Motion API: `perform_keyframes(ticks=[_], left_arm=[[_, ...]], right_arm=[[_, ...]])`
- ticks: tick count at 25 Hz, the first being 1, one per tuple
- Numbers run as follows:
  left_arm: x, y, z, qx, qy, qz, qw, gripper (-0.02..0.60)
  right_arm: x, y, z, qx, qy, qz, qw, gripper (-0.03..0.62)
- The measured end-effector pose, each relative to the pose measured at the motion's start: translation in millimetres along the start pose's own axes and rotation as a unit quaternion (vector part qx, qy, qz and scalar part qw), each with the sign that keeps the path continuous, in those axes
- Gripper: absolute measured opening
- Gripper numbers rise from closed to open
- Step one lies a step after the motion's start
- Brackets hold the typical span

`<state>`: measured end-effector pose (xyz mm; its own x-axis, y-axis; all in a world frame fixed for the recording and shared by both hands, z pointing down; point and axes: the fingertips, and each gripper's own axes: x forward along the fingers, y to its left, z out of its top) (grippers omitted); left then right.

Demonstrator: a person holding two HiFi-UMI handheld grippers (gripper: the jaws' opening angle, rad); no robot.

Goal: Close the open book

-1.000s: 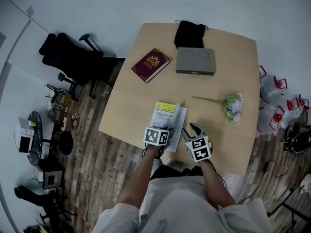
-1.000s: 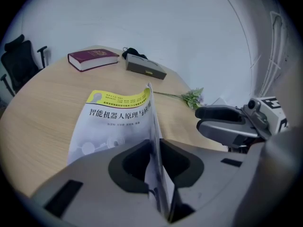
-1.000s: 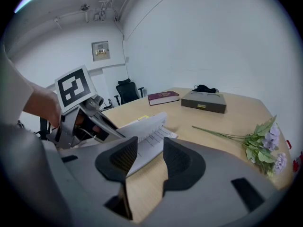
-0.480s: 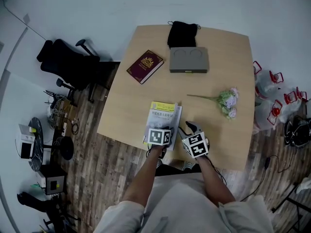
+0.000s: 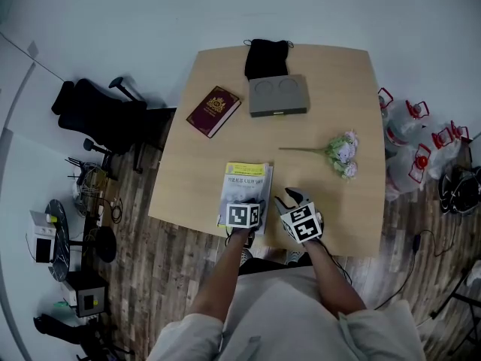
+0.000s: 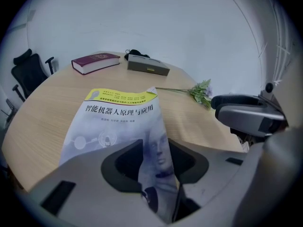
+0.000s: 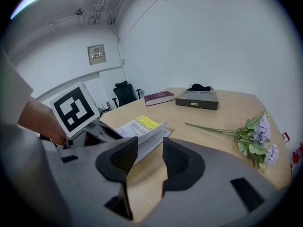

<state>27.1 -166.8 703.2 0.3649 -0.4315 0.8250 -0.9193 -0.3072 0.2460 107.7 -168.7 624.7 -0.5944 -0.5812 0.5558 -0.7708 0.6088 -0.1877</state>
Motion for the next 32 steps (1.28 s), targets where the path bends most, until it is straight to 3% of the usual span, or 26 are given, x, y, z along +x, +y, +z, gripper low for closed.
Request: perform_keyframes(ticks=[15,21,27,32], left_arm=[[-13.3,-16.4,-18.7,-0.009,-0.022,-0.022,0.9995,0.172],[-41.1,-7.7,-16.6,-0.034,-0.076,-0.033,0.9959,0.172],[-79.9,7.7,-21.1,-0.04,-0.136,-0.011,0.9899,0.172],[-114.1,24.8,-24.1,-0.042,-0.179,0.029,0.9825,0.172]], right_arm=[[-15.0,12.5,-16.5,-0.004,0.006,0.005,1.0,0.173],[-11.5,23.7,-20.4,-0.013,0.012,0.016,1.0,0.173],[-2.3,36.6,-18.8,-0.026,0.013,0.031,0.999,0.173],[2.8,42.3,-21.7,-0.028,0.019,0.036,0.999,0.173]])
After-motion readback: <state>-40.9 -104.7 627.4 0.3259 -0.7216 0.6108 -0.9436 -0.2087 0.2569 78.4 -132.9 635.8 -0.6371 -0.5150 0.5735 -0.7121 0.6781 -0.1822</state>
